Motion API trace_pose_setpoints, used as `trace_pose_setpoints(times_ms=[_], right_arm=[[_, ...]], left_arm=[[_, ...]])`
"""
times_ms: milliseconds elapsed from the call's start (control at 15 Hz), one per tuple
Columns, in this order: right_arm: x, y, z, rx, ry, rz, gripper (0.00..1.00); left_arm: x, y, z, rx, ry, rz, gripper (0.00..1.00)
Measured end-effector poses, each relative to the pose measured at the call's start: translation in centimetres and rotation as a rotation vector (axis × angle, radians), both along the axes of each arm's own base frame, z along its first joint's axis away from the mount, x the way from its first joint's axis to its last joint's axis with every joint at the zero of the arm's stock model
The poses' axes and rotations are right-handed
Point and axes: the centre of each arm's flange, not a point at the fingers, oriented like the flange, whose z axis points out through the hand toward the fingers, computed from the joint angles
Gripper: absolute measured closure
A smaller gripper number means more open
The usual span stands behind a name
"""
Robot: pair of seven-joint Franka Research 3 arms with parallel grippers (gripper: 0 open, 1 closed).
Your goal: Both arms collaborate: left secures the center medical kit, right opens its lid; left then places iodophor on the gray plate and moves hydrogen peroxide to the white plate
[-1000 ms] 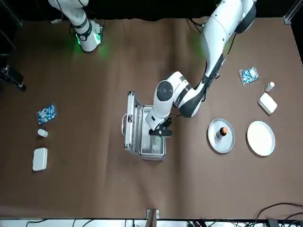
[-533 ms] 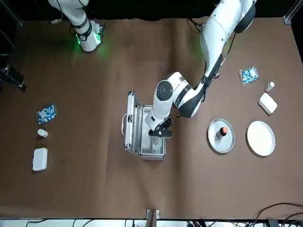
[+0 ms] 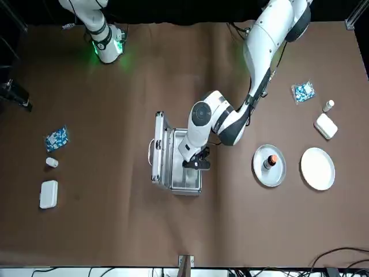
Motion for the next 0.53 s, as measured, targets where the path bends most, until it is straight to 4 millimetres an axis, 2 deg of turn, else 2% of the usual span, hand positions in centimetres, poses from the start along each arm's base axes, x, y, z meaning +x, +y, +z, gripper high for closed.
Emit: trace_pose_setpoints(times_ms=[533], right_arm=[[0.00,0.01,0.00,0.000,0.000,0.000,0.01]], left_arm=[[0.04,-0.05,-0.17,-0.004,-0.002,-0.001,0.68]])
